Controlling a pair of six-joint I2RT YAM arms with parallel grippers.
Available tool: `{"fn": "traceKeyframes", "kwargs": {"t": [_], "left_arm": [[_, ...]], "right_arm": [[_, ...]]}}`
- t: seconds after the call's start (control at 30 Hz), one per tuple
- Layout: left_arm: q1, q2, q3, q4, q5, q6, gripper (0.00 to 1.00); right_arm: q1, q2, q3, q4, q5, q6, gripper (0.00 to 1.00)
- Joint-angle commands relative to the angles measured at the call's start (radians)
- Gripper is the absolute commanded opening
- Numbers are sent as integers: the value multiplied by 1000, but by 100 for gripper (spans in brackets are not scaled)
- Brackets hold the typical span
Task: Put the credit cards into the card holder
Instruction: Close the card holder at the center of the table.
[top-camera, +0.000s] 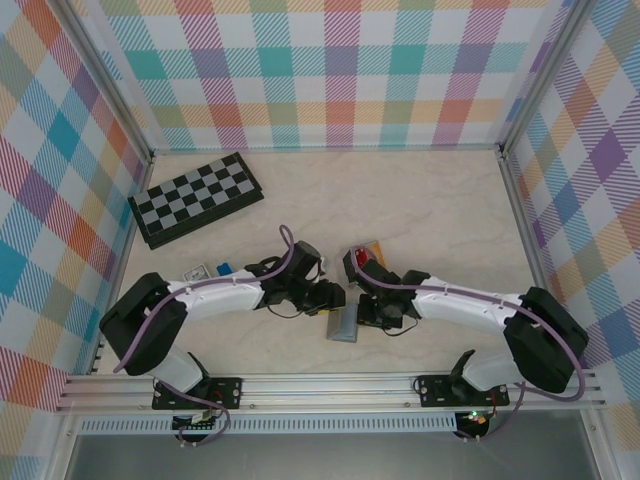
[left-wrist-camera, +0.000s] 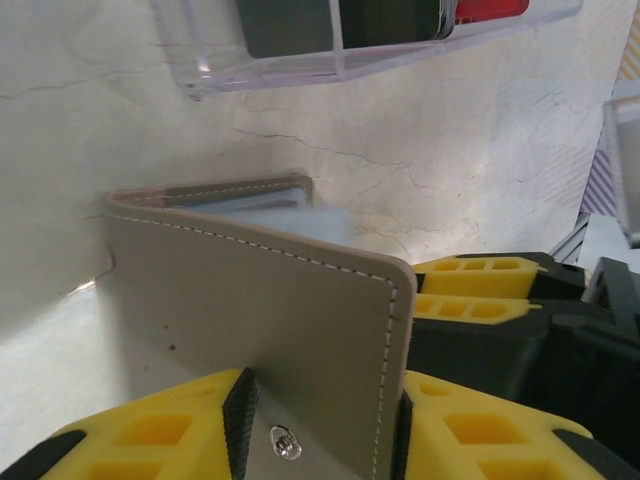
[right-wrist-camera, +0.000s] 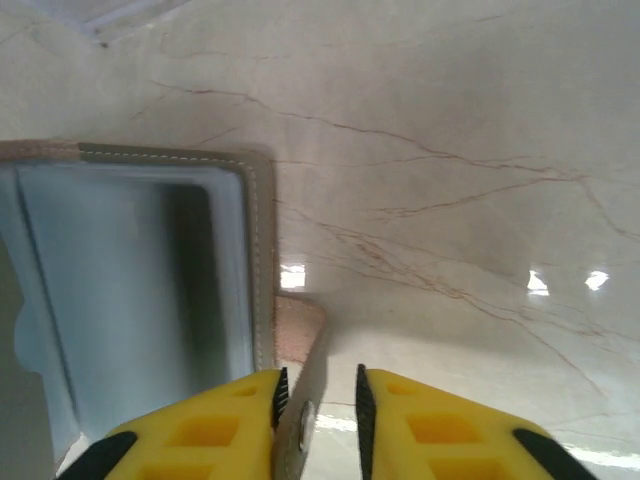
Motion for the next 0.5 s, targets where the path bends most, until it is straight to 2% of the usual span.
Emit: {"fn": "traceKeyframes", "kwargs": {"t": [0.0,0.07,0.27,0.47], "left_arm": [[-26,51,19,23,9,-7,41],[-32,74,25,35,19,-18,41],[-43,17,29,-35,-80,4,40],[-43,12,34,-69,-89,22,41]], "right_arm": [[-14,-59,-29,-56,28,30,29],[-23,-94,-46,-61,19,31,31],[-36,-127,-47,-53,-25,1,30],[-39,-103,-22,-39,-50,-14,20]]}}
